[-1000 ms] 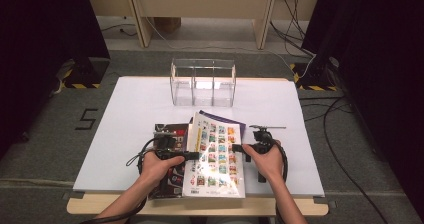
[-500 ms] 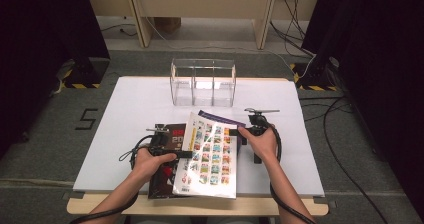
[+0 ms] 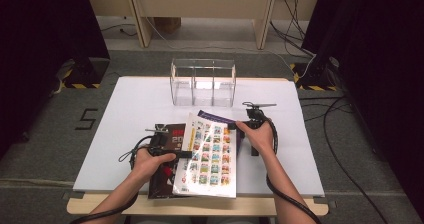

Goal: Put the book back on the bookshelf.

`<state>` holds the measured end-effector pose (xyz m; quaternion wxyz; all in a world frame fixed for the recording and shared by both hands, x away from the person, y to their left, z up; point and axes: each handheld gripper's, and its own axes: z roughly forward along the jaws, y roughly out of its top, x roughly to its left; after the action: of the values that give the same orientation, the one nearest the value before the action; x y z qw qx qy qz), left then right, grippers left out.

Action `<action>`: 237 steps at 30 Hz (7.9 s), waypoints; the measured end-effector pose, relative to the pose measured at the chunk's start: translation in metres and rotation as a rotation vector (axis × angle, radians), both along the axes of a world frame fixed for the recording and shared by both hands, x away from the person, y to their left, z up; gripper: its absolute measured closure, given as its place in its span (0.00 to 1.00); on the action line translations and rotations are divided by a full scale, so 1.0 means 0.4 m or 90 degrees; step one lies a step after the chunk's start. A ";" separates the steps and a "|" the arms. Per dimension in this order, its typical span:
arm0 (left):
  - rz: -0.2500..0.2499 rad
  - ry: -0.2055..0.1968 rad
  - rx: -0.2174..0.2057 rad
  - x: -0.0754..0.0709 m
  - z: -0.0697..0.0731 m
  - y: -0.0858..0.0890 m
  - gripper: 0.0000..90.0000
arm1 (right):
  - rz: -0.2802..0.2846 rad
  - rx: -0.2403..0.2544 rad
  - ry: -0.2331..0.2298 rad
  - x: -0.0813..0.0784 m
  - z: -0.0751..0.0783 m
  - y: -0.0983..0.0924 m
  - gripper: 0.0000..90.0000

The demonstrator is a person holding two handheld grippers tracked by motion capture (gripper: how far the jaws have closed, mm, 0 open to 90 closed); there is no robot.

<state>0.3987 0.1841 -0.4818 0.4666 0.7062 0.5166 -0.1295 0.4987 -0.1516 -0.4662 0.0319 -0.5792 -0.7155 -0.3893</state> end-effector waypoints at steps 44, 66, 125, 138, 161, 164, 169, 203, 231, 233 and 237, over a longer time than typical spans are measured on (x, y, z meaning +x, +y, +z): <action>0.001 0.016 0.013 0.006 0.002 0.007 0.77 | -0.008 0.128 0.099 -0.009 0.018 -0.005 0.73; -0.006 0.015 0.021 0.008 0.008 0.012 0.76 | -0.006 0.183 0.155 0.006 -0.011 -0.001 0.80; 0.192 -0.204 0.103 -0.115 0.068 0.196 0.40 | -0.051 0.087 -0.231 -0.153 0.381 0.012 0.82; 0.198 -0.208 0.097 -0.117 0.075 0.202 0.40 | -0.110 0.044 -0.310 -0.153 0.451 0.018 0.82; 0.195 -0.211 0.094 -0.117 0.071 0.202 0.40 | -0.205 -0.029 -0.369 -0.093 0.506 0.032 0.82; 0.194 -0.210 0.094 -0.117 0.069 0.203 0.40 | -0.205 -0.028 -0.365 -0.079 0.512 0.042 0.82; 0.194 -0.209 0.094 -0.117 0.068 0.206 0.40 | -0.199 -0.028 -0.365 -0.050 0.519 0.053 0.82; 0.193 -0.200 0.096 -0.116 0.053 0.211 0.40 | -0.248 -0.046 -0.399 0.093 0.544 0.091 0.82; 0.194 -0.190 0.092 -0.112 0.042 0.212 0.40 | -0.253 -0.036 -0.414 0.184 0.504 0.115 0.82; 0.196 -0.191 0.091 -0.112 0.041 0.215 0.40 | -0.256 -0.036 -0.418 0.192 0.499 0.115 0.82; 0.196 -0.192 0.092 -0.110 0.039 0.218 0.40 | -0.257 -0.034 -0.432 0.201 0.488 0.112 0.82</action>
<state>0.3548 0.2711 -0.4664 0.5009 0.6619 0.5508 0.0874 0.5793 -0.1068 -0.2709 -0.2982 -0.5472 -0.5671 -0.5386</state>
